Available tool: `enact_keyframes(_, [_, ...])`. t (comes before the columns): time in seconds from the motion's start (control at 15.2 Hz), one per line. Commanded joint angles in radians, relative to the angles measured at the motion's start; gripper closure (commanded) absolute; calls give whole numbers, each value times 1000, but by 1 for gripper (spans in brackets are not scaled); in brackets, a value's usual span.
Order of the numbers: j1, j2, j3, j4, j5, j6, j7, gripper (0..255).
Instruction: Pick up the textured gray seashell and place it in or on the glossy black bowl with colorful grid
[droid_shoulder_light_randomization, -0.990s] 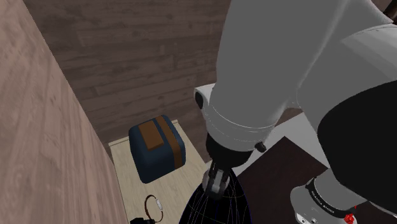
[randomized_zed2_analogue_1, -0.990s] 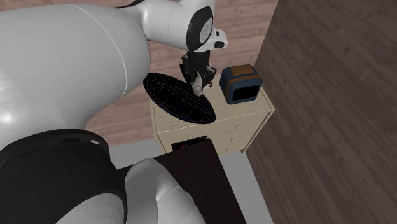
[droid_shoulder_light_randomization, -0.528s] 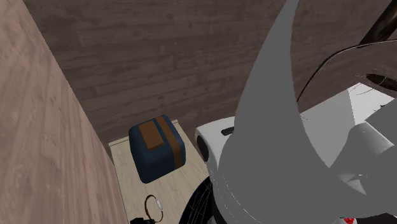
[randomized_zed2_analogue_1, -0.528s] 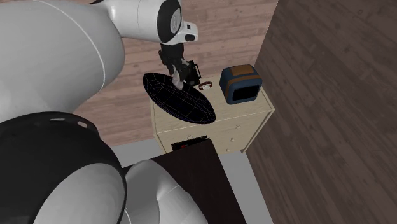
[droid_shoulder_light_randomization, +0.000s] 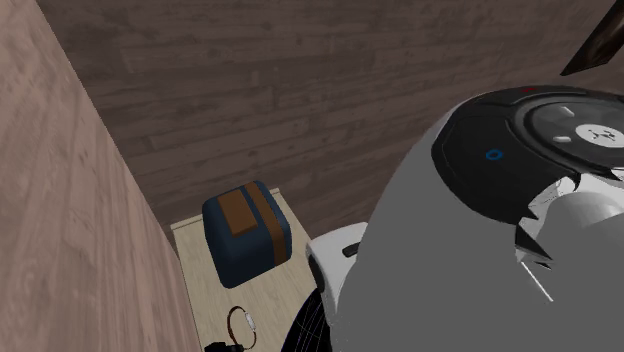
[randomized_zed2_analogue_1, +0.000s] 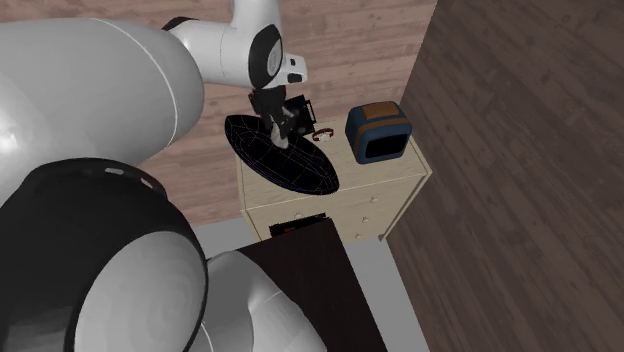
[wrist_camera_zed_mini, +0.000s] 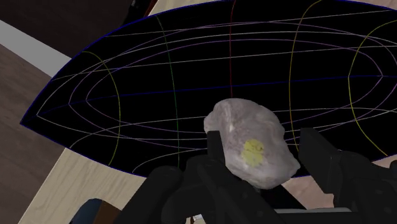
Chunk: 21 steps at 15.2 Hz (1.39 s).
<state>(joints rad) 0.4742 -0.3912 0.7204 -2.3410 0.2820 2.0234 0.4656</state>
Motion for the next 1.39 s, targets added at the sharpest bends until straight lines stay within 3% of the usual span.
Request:
enact_keyframes(0.0, [-1,10,8,-18,-1,28,2,255])
enact_keyframes(0.33, [-7,44,32,-61,-6,103,11,255])
enact_keyframes(0.86, [-8,45,33,-63,-7,106,12,255])
enact_keyframes(0.92, [-8,45,33,-63,-7,106,12,0])
enact_keyframes(1.25, [-8,45,33,-63,-7,106,12,0])
enact_keyframes(1.32, [-4,27,21,-42,-3,68,6,0])
